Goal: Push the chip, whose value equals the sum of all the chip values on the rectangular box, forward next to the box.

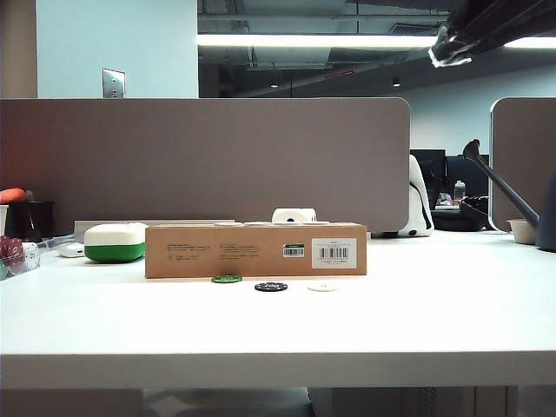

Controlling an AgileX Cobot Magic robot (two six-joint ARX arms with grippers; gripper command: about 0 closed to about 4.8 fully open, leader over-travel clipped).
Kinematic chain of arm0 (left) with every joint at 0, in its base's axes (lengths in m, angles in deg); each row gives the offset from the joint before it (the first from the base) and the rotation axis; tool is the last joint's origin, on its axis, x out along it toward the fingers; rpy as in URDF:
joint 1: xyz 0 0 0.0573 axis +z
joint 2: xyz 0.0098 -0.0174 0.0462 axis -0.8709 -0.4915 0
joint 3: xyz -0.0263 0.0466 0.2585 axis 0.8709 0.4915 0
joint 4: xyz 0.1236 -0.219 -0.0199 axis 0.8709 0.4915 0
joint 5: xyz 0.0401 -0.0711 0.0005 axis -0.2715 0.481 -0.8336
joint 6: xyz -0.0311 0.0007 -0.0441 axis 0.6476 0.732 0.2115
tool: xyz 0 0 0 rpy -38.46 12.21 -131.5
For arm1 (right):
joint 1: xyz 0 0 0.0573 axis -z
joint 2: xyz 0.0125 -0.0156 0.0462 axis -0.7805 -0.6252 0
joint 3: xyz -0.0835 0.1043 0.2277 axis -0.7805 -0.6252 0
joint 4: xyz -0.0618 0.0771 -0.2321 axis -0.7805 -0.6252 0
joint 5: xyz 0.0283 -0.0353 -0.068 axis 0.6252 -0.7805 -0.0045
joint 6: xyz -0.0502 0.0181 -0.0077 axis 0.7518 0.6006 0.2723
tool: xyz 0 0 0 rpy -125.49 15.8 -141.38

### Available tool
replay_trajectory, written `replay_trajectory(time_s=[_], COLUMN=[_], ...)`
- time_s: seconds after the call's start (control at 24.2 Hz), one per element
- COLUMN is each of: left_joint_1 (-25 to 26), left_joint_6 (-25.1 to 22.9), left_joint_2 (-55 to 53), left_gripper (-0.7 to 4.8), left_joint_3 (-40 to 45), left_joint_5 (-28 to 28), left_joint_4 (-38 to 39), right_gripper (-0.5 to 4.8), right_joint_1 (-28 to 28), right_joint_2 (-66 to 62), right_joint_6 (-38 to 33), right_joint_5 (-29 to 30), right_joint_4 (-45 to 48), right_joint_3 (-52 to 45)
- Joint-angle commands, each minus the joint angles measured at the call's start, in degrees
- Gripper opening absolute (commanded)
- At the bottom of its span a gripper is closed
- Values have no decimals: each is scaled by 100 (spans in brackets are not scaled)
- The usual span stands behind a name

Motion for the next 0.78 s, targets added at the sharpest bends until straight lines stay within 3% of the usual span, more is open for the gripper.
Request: replay_trajectory(time_s=[0.04,0.78], left_joint_1=[-7,-72], left_joint_6=[-22,0], left_joint_2=[2,2], left_gripper=[-5,-5], left_joint_3=[-24,-24], left_joint_5=[4,4], left_joint_4=[17,11], right_gripper=[-4,-4], right_joint_1=[-2,-2], right_joint_2=[4,4], right_joint_6=[-20,-20], right_joint_5=[-2,-2], right_joint_4=[72,72], right_joint_3=[24,24])
